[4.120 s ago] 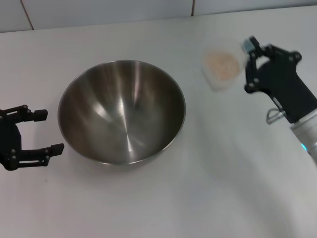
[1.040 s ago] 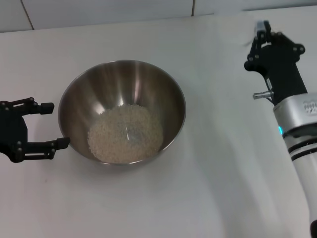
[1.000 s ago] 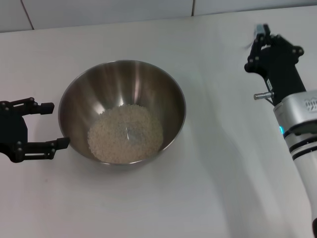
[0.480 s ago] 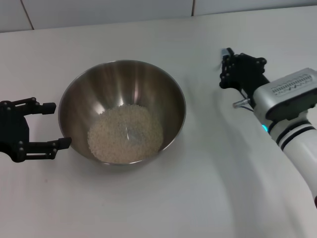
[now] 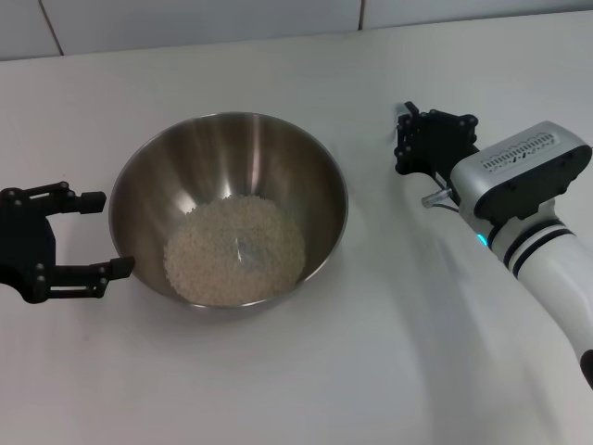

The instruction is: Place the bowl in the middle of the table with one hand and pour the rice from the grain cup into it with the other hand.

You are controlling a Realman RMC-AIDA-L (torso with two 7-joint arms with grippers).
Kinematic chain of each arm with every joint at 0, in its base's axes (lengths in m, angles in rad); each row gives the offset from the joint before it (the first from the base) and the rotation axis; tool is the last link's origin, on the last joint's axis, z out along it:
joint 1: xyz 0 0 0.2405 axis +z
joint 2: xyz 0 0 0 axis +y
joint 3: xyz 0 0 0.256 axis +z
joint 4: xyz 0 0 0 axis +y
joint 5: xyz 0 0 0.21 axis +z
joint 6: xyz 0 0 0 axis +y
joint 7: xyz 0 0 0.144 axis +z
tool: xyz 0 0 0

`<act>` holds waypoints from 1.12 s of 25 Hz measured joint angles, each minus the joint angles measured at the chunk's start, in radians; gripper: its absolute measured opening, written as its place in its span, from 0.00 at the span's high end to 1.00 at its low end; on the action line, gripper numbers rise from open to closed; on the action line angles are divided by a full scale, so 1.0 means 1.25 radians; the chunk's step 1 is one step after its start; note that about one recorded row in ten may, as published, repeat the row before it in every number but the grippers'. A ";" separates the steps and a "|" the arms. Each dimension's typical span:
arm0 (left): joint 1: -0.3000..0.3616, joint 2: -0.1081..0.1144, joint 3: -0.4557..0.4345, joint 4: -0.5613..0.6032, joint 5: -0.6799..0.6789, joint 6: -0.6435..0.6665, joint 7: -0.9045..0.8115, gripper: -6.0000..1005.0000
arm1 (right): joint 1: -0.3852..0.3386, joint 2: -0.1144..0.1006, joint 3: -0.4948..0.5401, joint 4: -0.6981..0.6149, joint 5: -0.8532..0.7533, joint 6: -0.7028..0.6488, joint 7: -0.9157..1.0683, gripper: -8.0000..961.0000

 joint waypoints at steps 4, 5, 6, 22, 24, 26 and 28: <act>0.000 0.000 0.002 0.000 0.000 0.001 0.000 0.14 | -0.006 0.001 -0.002 0.004 -0.006 0.010 0.001 0.94; 0.000 0.000 0.004 0.000 0.000 0.001 0.000 0.14 | -0.007 0.001 -0.003 0.004 -0.006 0.015 0.002 0.91; 0.000 0.000 0.004 0.000 0.000 0.001 0.000 0.14 | -0.010 0.001 -0.003 0.004 -0.006 0.019 0.002 0.88; 0.003 0.000 0.000 0.000 0.000 0.005 0.001 0.14 | -0.210 -0.007 -0.010 0.084 -0.025 -0.258 0.027 0.29; 0.002 0.000 0.000 0.000 0.000 0.006 0.001 0.14 | -0.231 -0.008 -0.011 0.081 -0.041 -0.317 0.043 0.23; 0.001 0.000 0.001 0.000 0.000 0.006 0.001 0.14 | -0.260 -0.009 -0.012 0.063 -0.083 -0.426 0.093 0.18; 0.000 -0.001 0.001 -0.001 0.000 0.006 0.001 0.14 | -0.271 -0.011 -0.012 0.018 -0.128 -0.520 0.191 0.12</act>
